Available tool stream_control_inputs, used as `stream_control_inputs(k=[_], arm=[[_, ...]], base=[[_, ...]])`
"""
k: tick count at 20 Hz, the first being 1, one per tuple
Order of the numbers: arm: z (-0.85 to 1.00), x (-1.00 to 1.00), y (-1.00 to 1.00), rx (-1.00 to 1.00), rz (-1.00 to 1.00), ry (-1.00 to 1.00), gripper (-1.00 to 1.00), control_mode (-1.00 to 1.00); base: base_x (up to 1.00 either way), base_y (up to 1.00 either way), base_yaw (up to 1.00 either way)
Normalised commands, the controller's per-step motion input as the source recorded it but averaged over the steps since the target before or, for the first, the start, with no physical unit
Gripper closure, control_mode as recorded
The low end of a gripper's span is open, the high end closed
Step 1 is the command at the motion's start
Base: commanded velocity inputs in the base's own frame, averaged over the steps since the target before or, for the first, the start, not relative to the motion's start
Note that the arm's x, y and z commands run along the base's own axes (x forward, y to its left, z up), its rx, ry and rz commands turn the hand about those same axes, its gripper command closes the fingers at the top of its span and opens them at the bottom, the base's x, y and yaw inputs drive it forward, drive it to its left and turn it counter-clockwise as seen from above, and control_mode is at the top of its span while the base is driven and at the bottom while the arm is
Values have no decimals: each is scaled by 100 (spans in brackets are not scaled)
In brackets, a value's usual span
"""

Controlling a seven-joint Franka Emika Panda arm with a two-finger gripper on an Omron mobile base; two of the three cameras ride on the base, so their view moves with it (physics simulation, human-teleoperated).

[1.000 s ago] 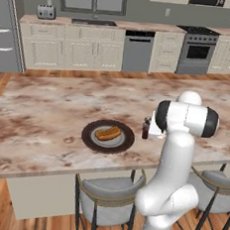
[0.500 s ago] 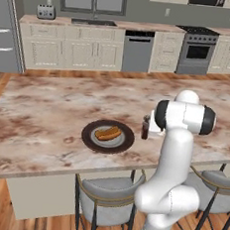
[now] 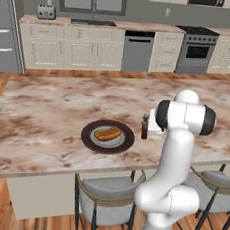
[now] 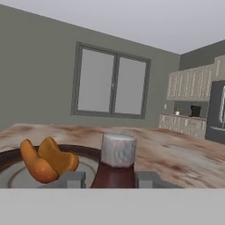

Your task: Move the hot dog bun to the plate on the dining table and place the condiment next to that plate. Then navigate to the fridge and take the sausage and place it on the plate as well.

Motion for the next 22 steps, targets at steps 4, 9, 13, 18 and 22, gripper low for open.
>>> stream_control_inputs(k=[4,9,13,18,22], arm=[[0,0,0,0,0,-3,-100,-100],[0,-1,0,0,0,-2,-100,-100],[4,-3,0,0,0,-7,-100,-100],[34,-17,-5,0,0,-9,-100,-100],[53,-33,-1,0,-3,-17,-100,-100]], base=[[0,0,0],[0,0,0],[0,0,0],[0,0,0],[0,0,0]])
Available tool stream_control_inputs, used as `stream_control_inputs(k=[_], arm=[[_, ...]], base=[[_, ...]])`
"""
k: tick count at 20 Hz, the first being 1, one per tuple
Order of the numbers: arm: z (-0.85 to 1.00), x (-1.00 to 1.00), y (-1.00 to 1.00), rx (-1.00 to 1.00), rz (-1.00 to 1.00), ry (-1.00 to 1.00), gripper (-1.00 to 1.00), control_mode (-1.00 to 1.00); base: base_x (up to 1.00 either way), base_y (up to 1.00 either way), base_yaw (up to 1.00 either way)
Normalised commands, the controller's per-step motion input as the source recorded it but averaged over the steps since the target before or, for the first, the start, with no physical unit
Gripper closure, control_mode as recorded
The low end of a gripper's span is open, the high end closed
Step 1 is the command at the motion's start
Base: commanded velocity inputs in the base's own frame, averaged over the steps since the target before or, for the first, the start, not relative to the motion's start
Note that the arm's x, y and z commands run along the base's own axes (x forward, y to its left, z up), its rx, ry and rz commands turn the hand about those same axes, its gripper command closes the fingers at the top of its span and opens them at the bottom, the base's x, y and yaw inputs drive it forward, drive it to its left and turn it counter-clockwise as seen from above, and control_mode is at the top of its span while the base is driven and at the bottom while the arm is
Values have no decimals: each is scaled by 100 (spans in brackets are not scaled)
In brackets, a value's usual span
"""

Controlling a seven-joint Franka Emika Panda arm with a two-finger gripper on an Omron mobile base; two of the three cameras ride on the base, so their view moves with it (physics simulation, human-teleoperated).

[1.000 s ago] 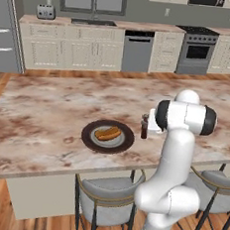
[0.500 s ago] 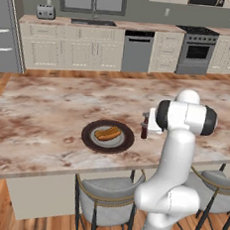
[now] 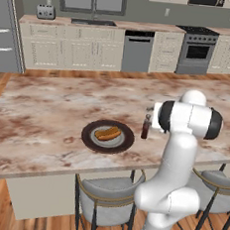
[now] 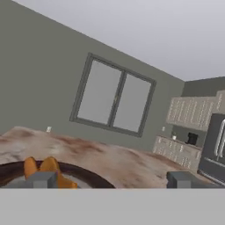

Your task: Move the hot dog bun to the plate on the dining table and place the condiment next to that plate. Then navigate to the fridge and take the sausage and place it on the plate as well.

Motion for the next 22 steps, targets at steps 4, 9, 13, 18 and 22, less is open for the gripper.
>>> stream_control_inputs(k=[4,9,13,18,22], arm=[[61,-45,0,0,-2,-20,-100,-100],[70,-57,15,0,-3,-16,-100,-100],[76,-53,46,0,-6,-3,-100,-100],[79,-52,52,-1,-10,0,-100,-100],[76,-56,52,-1,-18,6,-100,-100]], base=[[0,0,0],[0,0,0],[0,0,0],[0,0,0],[0,0,0]])
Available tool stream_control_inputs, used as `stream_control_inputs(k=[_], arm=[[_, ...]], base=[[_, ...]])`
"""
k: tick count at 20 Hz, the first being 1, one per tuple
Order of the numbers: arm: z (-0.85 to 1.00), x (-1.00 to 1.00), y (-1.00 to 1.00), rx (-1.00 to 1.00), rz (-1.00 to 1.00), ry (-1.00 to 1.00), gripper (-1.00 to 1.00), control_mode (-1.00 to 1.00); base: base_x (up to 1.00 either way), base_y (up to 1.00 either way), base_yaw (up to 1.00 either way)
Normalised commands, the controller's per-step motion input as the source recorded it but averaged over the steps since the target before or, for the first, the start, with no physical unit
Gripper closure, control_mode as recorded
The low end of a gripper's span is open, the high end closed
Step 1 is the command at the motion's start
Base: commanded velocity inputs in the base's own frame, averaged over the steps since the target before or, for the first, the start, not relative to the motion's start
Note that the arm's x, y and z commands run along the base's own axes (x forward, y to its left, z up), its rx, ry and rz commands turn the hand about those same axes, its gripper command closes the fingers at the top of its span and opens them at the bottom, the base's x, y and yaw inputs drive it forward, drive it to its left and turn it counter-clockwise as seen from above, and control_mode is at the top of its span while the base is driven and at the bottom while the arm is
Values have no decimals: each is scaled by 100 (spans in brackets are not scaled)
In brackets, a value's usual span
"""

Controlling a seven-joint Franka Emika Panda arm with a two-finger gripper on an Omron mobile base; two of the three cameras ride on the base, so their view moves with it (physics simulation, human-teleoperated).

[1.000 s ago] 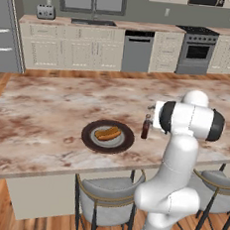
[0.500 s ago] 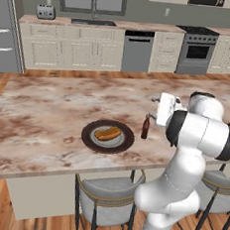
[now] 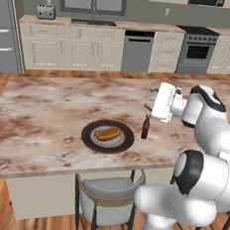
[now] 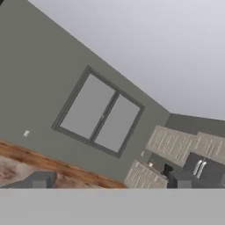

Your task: Move the hot dog bun to the plate on the dining table and place the condiment next to that plate. Then navigate to the fridge and take the sausage and place it on the plate as well.

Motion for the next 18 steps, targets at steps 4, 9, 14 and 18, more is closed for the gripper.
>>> stream_control_inputs(k=[4,9,14,18], arm=[[71,-65,34,-1,-23,16,-100,-100],[59,-60,20,-2,-30,25,-100,-100],[46,-69,2,0,-36,31,-100,-100],[34,-76,0,0,-35,34,-100,-100]], base=[[0,0,0],[0,0,0],[0,0,0],[0,0,0]])
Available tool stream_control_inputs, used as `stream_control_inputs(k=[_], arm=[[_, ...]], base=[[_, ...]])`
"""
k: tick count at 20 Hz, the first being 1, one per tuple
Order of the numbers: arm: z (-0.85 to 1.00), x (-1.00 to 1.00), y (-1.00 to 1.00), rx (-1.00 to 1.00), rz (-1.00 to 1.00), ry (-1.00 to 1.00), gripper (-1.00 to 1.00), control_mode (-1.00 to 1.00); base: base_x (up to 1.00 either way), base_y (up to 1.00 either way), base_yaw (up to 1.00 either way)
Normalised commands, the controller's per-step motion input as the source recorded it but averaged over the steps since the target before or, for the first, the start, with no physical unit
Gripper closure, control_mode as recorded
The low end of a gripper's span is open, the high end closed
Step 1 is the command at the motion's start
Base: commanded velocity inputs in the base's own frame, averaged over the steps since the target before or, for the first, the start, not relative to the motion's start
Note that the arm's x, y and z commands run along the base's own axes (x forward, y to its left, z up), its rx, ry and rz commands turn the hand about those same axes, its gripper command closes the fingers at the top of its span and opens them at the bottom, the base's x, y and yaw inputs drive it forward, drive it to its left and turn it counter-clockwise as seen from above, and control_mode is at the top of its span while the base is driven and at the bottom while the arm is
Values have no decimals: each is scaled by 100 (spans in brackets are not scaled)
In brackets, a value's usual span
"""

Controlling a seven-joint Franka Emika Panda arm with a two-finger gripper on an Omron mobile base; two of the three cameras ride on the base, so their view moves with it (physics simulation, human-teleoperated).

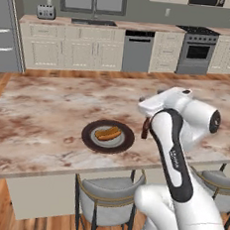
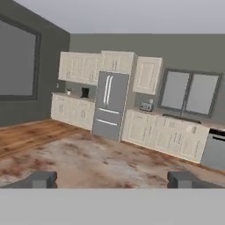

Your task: Move the hot dog bun to the plate on the dining table and place the condiment next to that plate. Then navigate to the fridge and take the sausage and place it on the plate as well.

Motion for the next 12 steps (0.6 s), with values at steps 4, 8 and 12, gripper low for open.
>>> stream_control_inputs(k=[4,8,12], arm=[[19,-75,-9,-1,-29,39,-100,-100],[18,-63,-13,-4,-25,43,-100,-100],[2,-64,-27,-4,-20,43,-100,-100]], base=[[0,0,0],[0,0,0],[0,0,0]])
